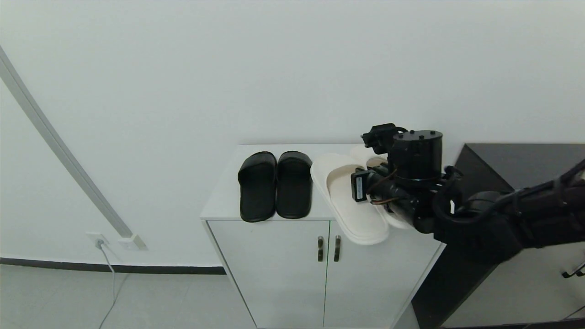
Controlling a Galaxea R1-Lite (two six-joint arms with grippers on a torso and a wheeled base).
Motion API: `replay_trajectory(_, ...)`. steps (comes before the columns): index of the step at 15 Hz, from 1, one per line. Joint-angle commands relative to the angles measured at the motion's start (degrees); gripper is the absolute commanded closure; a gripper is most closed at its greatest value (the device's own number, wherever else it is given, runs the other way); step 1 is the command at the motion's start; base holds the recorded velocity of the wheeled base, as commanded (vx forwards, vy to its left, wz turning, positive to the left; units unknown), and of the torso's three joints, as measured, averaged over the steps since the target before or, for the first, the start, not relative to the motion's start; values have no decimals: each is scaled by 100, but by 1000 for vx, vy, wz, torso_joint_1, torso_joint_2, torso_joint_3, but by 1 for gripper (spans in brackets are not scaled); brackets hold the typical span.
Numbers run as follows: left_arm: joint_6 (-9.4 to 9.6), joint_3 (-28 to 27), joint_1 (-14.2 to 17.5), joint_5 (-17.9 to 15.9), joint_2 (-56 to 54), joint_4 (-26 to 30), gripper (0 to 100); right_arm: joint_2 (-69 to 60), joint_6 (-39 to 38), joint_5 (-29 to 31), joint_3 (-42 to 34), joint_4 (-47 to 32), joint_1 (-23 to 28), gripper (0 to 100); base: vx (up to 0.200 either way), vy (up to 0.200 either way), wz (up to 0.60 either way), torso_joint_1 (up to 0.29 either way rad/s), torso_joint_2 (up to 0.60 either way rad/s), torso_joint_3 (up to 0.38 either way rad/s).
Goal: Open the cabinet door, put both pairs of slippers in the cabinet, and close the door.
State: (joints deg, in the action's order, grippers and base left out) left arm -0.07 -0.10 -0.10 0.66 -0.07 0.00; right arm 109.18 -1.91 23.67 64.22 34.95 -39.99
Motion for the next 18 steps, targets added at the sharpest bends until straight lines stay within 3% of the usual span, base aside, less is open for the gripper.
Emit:
replay_trajectory(1, -1, 1, 1, 4, 7, 0, 100, -1048, 33, -574, -902, 47, -203, 100, 0, 0, 0, 0, 0, 0)
replay_trajectory(7, -1, 1, 1, 4, 7, 0, 100, -1927, -2, -2438, -2186, 73, -264, 100, 0, 0, 0, 0, 0, 0)
replay_trajectory(14, -1, 1, 1, 4, 7, 0, 100, -2032, 7, -2675, -2467, 126, -264, 100, 0, 0, 0, 0, 0, 0)
replay_trajectory(18, -1, 1, 1, 4, 7, 0, 100, -2023, 33, -2675, -2520, 126, -273, 100, -200, 0, 0, 5, -1, -1)
